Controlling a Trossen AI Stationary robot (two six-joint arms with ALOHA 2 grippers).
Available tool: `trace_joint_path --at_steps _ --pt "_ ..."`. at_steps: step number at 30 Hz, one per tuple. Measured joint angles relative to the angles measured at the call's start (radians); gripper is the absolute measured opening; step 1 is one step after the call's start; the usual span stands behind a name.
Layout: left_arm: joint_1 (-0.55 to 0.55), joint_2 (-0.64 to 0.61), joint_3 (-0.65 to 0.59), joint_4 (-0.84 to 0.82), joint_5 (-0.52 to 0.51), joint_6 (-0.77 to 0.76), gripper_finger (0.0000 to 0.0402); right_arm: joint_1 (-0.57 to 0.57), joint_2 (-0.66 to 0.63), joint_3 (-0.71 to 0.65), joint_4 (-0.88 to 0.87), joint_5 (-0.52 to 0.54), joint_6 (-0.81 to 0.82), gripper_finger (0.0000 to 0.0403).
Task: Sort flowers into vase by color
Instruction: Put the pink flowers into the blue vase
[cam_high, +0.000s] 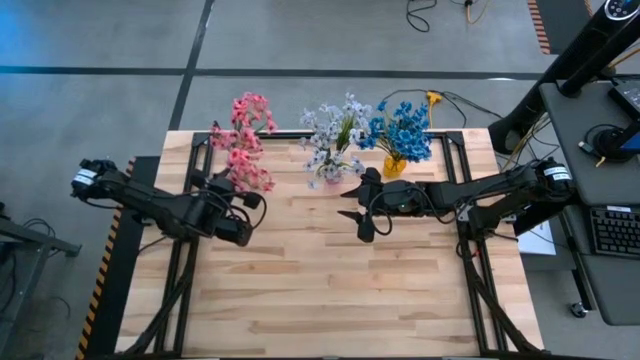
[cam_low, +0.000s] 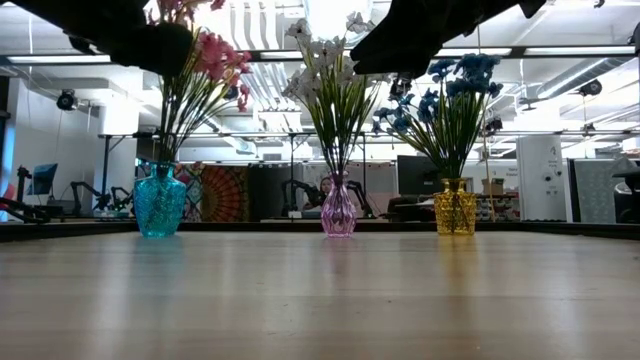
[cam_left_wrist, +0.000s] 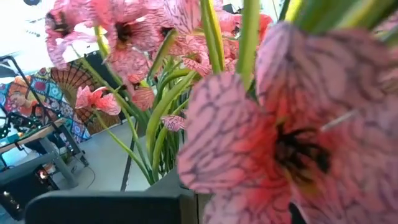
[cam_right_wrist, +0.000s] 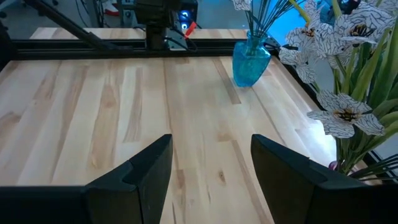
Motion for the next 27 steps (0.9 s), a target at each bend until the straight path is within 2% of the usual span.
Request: trace_joint_path --at_steps 27 --pt "0.097 -0.059 0.000 -0.015 0.097 -0.106 0.0038 0.000 0.000 0.000 0.001 0.000 0.000 0.0210"
